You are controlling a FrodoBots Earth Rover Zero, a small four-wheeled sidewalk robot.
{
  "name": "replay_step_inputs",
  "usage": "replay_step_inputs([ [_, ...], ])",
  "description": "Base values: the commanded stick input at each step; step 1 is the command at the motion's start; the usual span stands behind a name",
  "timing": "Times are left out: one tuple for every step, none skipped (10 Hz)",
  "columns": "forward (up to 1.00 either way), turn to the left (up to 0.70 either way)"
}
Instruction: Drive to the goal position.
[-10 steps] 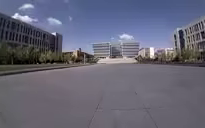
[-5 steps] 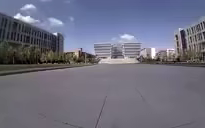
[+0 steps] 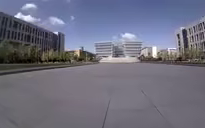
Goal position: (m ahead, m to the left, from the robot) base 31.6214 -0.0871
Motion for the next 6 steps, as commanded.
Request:
replay_step_inputs([
  [0.7,0.0],
  [0.7,0.0],
  [0.7,0.0],
  [0.7,0.0],
  [0.7,0.0],
  [0.7,0.0],
])
